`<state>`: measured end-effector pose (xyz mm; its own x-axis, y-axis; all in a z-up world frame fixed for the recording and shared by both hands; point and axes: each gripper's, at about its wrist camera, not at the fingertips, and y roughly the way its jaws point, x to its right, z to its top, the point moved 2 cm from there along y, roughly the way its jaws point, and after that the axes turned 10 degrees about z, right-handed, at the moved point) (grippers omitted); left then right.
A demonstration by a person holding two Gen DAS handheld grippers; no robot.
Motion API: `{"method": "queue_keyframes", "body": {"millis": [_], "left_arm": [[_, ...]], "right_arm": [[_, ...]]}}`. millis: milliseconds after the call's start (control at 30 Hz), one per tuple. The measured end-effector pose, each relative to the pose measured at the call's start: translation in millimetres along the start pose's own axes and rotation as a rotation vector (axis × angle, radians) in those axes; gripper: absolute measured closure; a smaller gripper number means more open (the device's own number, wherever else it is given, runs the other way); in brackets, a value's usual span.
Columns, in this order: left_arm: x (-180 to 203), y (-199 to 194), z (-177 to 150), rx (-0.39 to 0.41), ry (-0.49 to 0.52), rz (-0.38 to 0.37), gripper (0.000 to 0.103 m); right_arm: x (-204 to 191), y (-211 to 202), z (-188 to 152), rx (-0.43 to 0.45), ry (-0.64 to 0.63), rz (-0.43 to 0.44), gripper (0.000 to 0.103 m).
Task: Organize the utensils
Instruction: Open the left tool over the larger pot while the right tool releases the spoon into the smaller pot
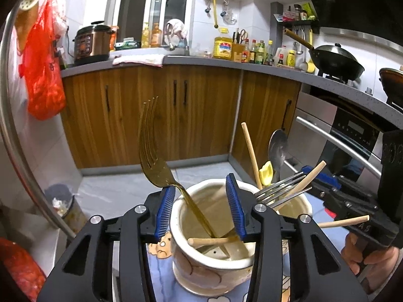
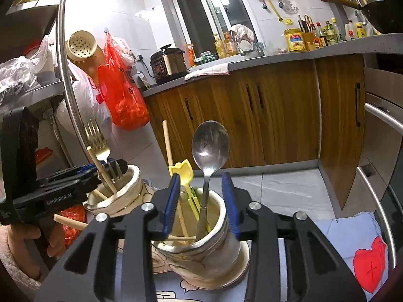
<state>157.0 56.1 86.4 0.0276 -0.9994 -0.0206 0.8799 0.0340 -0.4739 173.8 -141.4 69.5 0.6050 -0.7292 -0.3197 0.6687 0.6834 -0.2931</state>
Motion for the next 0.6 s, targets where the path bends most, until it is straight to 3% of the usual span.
{"method": "queue_keyframes", "body": {"millis": [300, 500, 600], "left_arm": [[-4, -33, 4, 0.032, -0.03, 0.018, 0.023], [-2, -72, 2, 0.054, -0.032, 0.043, 0.01], [6, -91, -9, 0.04, -0.014, 0.054, 0.008]], "right_arm": [[2, -38, 8, 0.013, 0.088, -0.02, 0.025], [-9, -79, 3, 0.026, 0.104, -0.047, 0.006], [-15, -96, -7, 0.006, 0.115, -0.055, 0.006]]}}
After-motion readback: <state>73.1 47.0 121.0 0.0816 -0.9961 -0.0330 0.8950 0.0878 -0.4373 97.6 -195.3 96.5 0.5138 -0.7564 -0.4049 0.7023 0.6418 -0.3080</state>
